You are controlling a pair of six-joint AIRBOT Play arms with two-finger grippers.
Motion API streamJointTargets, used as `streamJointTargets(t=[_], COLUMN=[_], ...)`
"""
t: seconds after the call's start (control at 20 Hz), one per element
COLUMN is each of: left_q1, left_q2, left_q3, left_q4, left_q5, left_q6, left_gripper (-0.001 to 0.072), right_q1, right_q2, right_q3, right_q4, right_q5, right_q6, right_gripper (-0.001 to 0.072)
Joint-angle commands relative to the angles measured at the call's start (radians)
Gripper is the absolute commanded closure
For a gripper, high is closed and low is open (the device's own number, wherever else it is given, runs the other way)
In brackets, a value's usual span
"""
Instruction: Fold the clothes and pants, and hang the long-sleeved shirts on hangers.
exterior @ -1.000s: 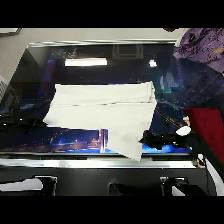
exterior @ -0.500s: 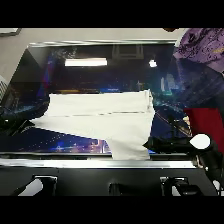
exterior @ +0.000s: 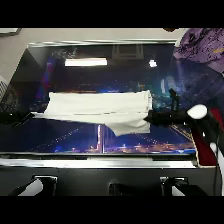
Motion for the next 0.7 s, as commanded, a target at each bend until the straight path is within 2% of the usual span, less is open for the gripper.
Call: streamJointTargets(t=[0.0, 0.1, 0.25, 0.65], left_q1=[-0.012, -0.033, -0.095, -0.190], left_q2=[-0.069, -0.111, -0.185, -0.438], left_q3=[0.001, 0.019, 0.114, 0.388], left_q4=[0.002, 0.002, 0.003, 0.010], left_q5=[0.109, 0.145, 0.185, 0.182], left_q6=[0.005, 0.009, 0.059, 0.061], left_gripper=[0.0693, 0.0693, 0.0693, 0.0693], right_q1=[0.001, 0.001, 0.001, 0.001], right_q2=[-0.207, -0.290, -0.380, -0.478], right_q3=[0.201, 0.289, 0.389, 0.498], right_q4=[-0.020, -0.021, -0.037, -0.168], right_q5=[-0.028, -0.023, -0.010, -0.038], right_q6=[-0.016, -0.008, -0.001, 0.070], right_gripper=[0.0689, 0.0688, 0.0688, 0.0688])
